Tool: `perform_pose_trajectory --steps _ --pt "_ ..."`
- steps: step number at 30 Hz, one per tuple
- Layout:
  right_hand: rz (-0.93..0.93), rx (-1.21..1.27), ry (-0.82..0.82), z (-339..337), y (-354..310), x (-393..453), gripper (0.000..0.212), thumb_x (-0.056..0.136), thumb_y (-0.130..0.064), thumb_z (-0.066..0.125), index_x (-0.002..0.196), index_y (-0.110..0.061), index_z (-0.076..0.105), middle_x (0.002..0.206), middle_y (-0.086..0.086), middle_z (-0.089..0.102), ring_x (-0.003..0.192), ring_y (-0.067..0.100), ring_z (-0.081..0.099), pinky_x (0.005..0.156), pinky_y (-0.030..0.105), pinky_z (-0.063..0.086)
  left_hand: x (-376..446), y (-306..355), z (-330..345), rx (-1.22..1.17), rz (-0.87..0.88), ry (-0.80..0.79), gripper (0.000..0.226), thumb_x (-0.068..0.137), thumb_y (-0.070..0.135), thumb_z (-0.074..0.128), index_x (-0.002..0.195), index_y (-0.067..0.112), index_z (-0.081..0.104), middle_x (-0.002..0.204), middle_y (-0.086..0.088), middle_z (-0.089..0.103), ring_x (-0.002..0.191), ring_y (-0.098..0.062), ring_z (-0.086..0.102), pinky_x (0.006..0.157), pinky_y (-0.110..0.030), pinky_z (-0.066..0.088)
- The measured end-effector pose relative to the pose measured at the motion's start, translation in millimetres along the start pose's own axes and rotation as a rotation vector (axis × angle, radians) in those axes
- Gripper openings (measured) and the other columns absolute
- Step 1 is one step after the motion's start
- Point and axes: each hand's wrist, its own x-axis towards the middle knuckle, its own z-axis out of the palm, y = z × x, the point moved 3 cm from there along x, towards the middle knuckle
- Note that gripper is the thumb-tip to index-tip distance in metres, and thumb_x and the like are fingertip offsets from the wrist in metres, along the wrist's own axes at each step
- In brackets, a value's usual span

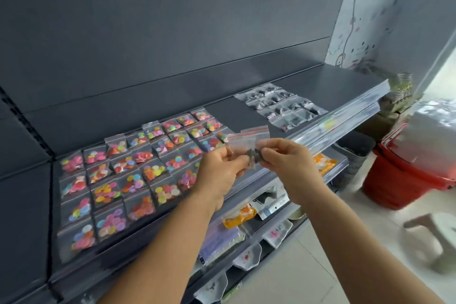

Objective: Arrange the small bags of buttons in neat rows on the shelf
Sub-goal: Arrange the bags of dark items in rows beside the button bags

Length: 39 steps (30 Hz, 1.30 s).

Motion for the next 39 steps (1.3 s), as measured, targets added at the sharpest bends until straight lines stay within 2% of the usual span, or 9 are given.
perform_pose_trajectory --steps 7,12,17,22,24,26,29,35,39 --pt "0.010 0.079 0.121 -69 3 48 0.019 0.085 0.000 0.060 0.076 -0.014 0.070 0.065 -0.001 0.069 0.065 0.013 0.064 0.064 0.022 0.055 54 3 81 0.024 0.014 -0.067 0.013 0.083 0.001 0.067 0.087 0.013 0.064 0.082 -0.003 0.065 0.074 -0.011 0.065 0.068 -0.019 0.055" --pt "0.033 0.071 0.223 -109 10 99 0.021 0.085 -0.003 0.062 0.073 -0.017 0.071 0.066 -0.002 0.069 0.064 0.012 0.062 0.058 0.020 0.051 110 -4 124 0.013 -0.006 -0.133 0.006 0.087 0.009 0.065 0.085 0.014 0.066 0.077 0.001 0.068 0.064 -0.004 0.064 0.058 -0.013 0.051" --pt "-0.008 -0.085 0.229 -138 5 163 0.018 0.083 -0.011 0.066 0.070 -0.022 0.072 0.065 -0.011 0.070 0.056 -0.003 0.060 0.050 0.010 0.044 176 -4 157 0.047 0.032 -0.128 0.006 0.084 0.013 0.068 0.079 0.017 0.067 0.069 0.005 0.067 0.061 -0.006 0.059 0.048 -0.013 0.043" --pt "-0.005 -0.154 0.229 -153 -3 222 0.017 0.083 -0.012 0.066 0.070 -0.021 0.072 0.066 -0.005 0.070 0.059 0.005 0.059 0.054 0.017 0.047 230 7 180 0.067 0.057 -0.140 0.006 0.084 0.013 0.068 0.079 0.012 0.066 0.067 0.002 0.066 0.058 -0.008 0.062 0.051 -0.016 0.047" --pt "0.004 -0.149 0.209 -156 -5 243 0.015 0.083 -0.009 0.065 0.072 -0.017 0.072 0.069 0.000 0.070 0.063 0.012 0.060 0.064 0.027 0.051 246 11 186 0.074 0.061 -0.134 0.008 0.085 0.016 0.067 0.080 0.010 0.066 0.068 0.001 0.067 0.058 -0.008 0.063 0.051 -0.017 0.048" --pt "0.015 -0.133 0.182 -156 -6 261 0.012 0.082 -0.008 0.066 0.074 -0.014 0.072 0.071 0.004 0.071 0.066 0.016 0.061 0.069 0.033 0.053 261 14 187 0.091 0.054 -0.114 0.010 0.085 0.018 0.067 0.081 0.009 0.067 0.069 0.001 0.068 0.059 -0.009 0.063 0.054 -0.019 0.050" --pt "-0.021 -0.179 0.175 -157 -9 288 0.012 0.081 -0.010 0.067 0.071 -0.017 0.071 0.071 0.002 0.072 0.064 0.013 0.059 0.058 0.023 0.048 285 18 185 0.165 0.071 -0.048 0.009 0.084 0.023 0.068 0.079 0.015 0.068 0.073 0.004 0.069 0.064 -0.008 0.060 0.064 -0.025 0.051" --pt "-0.048 -0.201 0.113 -164 -11 355 0.011 0.082 -0.013 0.066 0.073 -0.016 0.072 0.067 -0.003 0.071 0.059 0.007 0.057 0.060 0.020 0.050 333 20 190 0.206 0.070 0.090 0.009 0.080 0.024 0.071 0.078 0.018 0.066 0.074 0.001 0.069 0.059 -0.010 0.057 0.060 -0.025 0.046" --pt "-0.075 -0.280 0.052 -176 -5 413 0.013 0.082 -0.015 0.065 0.071 -0.018 0.070 0.058 -0.013 0.066 0.054 0.003 0.053 0.052 0.016 0.043 372 13 203 0.276 0.041 0.206 0.012 0.083 0.025 0.064 0.073 0.018 0.064 0.057 0.005 0.063 0.048 -0.010 0.050 0.051 -0.022 0.037"
